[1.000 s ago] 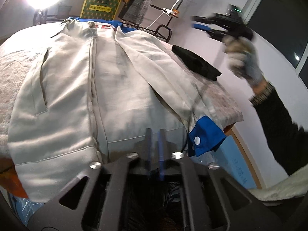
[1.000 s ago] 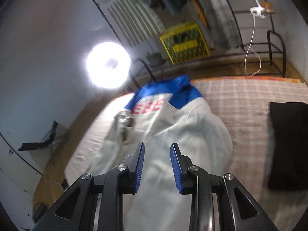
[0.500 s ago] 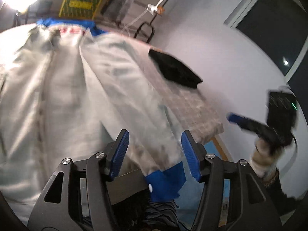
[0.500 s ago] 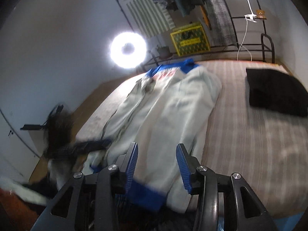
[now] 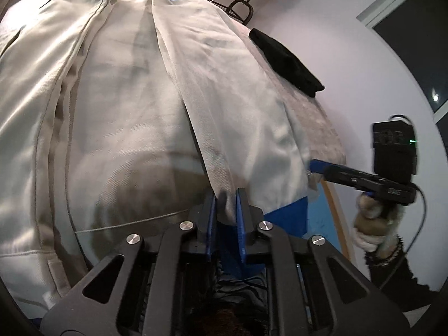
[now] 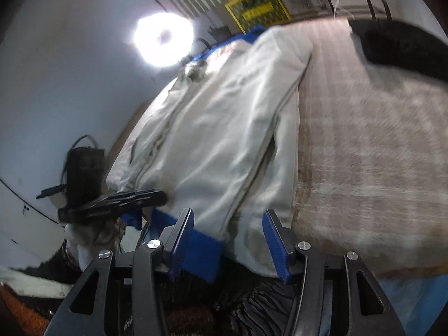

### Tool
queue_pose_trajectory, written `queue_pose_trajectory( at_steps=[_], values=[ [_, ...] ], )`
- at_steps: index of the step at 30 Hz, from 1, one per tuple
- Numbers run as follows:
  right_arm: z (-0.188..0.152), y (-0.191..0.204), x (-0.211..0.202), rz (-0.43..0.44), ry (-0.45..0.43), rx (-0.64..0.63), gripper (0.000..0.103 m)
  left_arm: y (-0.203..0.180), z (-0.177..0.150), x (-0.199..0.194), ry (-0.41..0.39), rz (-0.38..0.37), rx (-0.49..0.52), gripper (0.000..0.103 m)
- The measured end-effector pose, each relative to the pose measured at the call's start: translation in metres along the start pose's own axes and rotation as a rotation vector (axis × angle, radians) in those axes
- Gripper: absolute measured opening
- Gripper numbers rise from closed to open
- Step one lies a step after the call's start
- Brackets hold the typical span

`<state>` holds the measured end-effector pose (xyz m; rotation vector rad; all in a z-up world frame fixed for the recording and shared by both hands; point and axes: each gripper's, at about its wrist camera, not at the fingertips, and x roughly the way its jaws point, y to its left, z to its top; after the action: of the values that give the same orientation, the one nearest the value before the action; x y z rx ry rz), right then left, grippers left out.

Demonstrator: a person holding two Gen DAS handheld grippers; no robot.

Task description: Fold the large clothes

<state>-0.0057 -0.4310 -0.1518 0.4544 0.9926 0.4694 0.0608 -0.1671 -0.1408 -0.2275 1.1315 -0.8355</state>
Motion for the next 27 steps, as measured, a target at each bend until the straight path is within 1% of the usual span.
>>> queue_pose_trajectory(
  at_steps=[3, 4, 5, 6, 7, 8, 9, 12, 14, 15, 16, 18, 20, 22, 24, 25, 26, 27],
  values=[
    [0.005, 0.000, 0.015, -0.003, 0.013, -0.005, 0.055, 0.002, 0.001, 0.001, 0.000, -0.022, -0.010, 0.010],
    [0.006, 0.001, 0.019, -0.011, 0.015, -0.012, 0.052, 0.003, 0.001, 0.001, -0.001, -0.027, -0.014, 0.009],
    [0.007, 0.002, 0.023, -0.015, 0.018, -0.019, 0.037, 0.003, 0.001, 0.002, -0.005, -0.038, -0.020, 0.008],
    [0.009, 0.004, 0.029, -0.023, 0.031, -0.030, 0.027, 0.003, 0.002, 0.001, -0.008, -0.044, -0.024, 0.008],
    [0.009, 0.004, 0.032, -0.034, 0.034, -0.033, 0.009, 0.003, 0.002, 0.001, -0.010, -0.052, -0.030, 0.007],
    [0.010, 0.005, 0.033, -0.041, 0.035, -0.035, 0.004, 0.002, 0.002, 0.000, -0.016, -0.064, -0.036, 0.007],
    [0.013, 0.004, 0.031, -0.041, 0.032, -0.029, 0.002, 0.001, 0.002, 0.001, -0.019, -0.074, -0.037, 0.007],
    [0.020, 0.007, 0.011, -0.051, -0.006, -0.011, 0.001, -0.010, 0.002, -0.003, -0.027, -0.130, -0.038, 0.006],
    [0.024, 0.011, -0.010, -0.061, -0.030, -0.014, 0.001, -0.020, 0.001, -0.003, -0.032, -0.154, -0.010, 0.006],
    [0.025, 0.016, -0.023, -0.077, -0.048, -0.038, 0.001, -0.028, -0.001, -0.001, -0.034, -0.143, 0.029, 0.006],
    [0.025, 0.018, -0.028, -0.089, -0.052, -0.054, 0.001, -0.034, -0.003, 0.003, -0.032, -0.113, 0.067, 0.006],
    [0.023, 0.021, -0.025, -0.133, -0.044, -0.088, 0.001, -0.035, -0.006, 0.015, -0.016, -0.051, 0.098, 0.006],
    [0.019, 0.015, -0.003, -0.182, 0.016, -0.087, 0.001, -0.029, -0.008, 0.023, 0.007, -0.036, 0.087, 0.006],
    [0.013, 0.008, 0.010, -0.210, 0.061, -0.093, 0.002, -0.026, -0.009, 0.019, 0.009, -0.038, 0.086, 0.006],
    [0.012, 0.006, 0.010, -0.195, 0.069, -0.101, 0.006, -0.028, -0.010, 0.012, 0.002, -0.008, 0.110, 0.010],
    [0.014, 0.007, 0.006, -0.192, 0.068, -0.103, 0.013, -0.029, -0.012, 0.007, 0.001, 0.008, 0.120, 0.016],
    [0.017, 0.011, -0.004, -0.198, 0.057, -0.116, 0.021, -0.030, -0.012, 0.000, -0.001, 0.008, 0.129, 0.018],
    [0.020, 0.015, -0.012, -0.208, 0.036, -0.134, 0.025, -0.030, -0.013, -0.008, -0.010, 0.014, 0.139, 0.018]
  ],
)
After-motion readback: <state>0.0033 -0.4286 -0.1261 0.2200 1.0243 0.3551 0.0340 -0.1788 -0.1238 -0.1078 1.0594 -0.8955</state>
